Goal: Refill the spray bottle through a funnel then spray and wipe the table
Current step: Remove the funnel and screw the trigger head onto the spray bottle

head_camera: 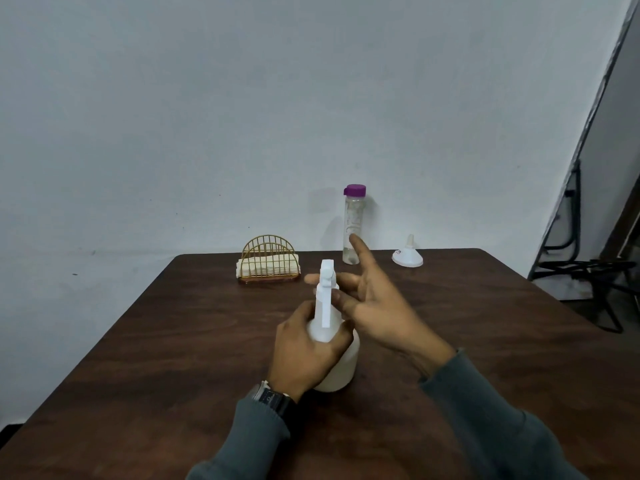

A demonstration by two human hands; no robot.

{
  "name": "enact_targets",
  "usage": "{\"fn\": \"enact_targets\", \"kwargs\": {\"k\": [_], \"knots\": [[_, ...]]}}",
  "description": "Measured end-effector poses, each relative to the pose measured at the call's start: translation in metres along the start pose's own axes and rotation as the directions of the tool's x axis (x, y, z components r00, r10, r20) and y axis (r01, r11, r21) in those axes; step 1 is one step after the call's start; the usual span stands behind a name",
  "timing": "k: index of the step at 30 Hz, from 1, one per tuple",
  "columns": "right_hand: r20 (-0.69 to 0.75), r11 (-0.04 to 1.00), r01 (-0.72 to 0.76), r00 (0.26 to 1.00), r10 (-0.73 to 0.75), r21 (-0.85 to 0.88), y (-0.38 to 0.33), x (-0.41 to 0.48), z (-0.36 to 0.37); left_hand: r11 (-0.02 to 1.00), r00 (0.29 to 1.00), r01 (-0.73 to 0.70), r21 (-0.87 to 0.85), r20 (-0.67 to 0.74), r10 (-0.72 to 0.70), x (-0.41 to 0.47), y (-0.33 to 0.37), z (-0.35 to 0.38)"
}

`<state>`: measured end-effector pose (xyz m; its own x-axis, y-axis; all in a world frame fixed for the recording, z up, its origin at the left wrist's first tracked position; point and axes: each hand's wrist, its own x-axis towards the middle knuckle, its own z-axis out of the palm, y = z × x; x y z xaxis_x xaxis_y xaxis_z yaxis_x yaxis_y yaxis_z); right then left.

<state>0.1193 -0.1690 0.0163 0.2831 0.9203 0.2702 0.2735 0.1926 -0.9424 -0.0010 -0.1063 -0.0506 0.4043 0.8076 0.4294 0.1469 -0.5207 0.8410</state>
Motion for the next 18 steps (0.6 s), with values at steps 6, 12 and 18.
{"fn": "enact_targets", "kwargs": {"k": [6, 12, 18], "knots": [[-0.196, 0.965, -0.040, 0.980, -0.012, -0.260, -0.009, -0.006, 0.018, 0.999, 0.998, 0.047, 0.021, 0.037, -0.048, 0.000, 0.007, 0.000], [0.058, 0.996, -0.067, 0.996, 0.064, 0.057, -0.002, -0.007, 0.001, 0.998, 0.998, 0.054, 0.023, 0.016, -0.055, 0.002, 0.001, 0.001], [-0.257, 0.998, -0.045, 0.965, 0.056, 0.049, 0.001, -0.004, 0.015, 0.997, 0.997, 0.072, -0.004, 0.031, -0.071, 0.000, 0.006, 0.000]]}}
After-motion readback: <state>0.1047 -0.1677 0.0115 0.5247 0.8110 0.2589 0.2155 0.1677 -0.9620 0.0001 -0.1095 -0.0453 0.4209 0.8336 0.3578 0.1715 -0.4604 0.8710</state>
